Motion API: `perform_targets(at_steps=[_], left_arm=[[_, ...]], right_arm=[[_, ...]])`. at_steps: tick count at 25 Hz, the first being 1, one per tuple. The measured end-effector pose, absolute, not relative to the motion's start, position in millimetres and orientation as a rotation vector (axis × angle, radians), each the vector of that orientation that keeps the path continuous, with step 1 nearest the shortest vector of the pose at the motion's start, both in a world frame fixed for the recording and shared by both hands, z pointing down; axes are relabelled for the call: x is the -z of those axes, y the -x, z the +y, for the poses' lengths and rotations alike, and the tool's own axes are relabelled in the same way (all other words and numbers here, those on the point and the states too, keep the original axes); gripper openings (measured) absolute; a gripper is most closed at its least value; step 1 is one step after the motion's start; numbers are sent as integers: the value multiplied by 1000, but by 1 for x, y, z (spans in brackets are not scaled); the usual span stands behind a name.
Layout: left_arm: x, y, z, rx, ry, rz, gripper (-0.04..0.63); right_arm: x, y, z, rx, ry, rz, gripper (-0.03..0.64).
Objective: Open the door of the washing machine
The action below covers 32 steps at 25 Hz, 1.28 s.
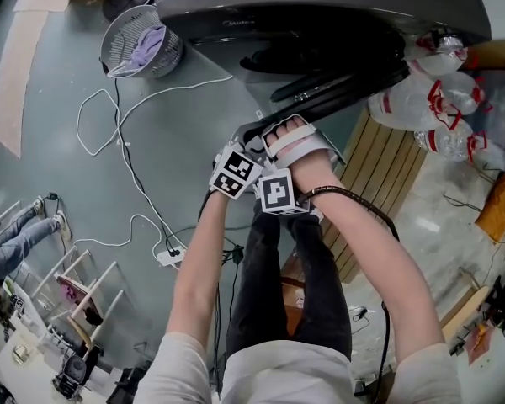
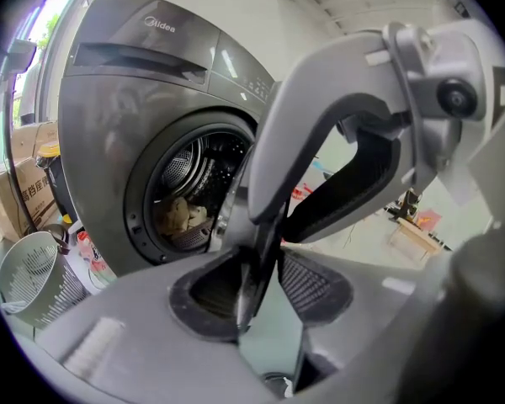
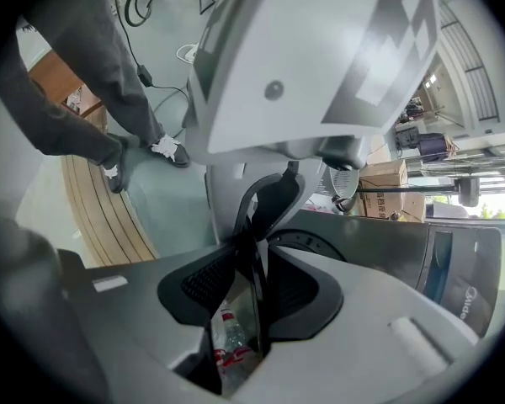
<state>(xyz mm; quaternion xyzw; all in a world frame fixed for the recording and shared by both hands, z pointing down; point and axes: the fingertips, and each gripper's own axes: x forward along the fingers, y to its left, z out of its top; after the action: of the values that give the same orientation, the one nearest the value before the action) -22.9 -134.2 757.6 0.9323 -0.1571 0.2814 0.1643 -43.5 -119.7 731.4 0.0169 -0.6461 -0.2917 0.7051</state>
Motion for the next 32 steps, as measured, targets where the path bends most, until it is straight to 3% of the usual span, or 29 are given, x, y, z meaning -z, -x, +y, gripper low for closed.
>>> perform_targets(at_steps=[32], left_arm=[[-756, -36, 15, -909, -2675, -133, 210]], right_arm=[[-736, -17, 21, 524, -11, -1419, 118]])
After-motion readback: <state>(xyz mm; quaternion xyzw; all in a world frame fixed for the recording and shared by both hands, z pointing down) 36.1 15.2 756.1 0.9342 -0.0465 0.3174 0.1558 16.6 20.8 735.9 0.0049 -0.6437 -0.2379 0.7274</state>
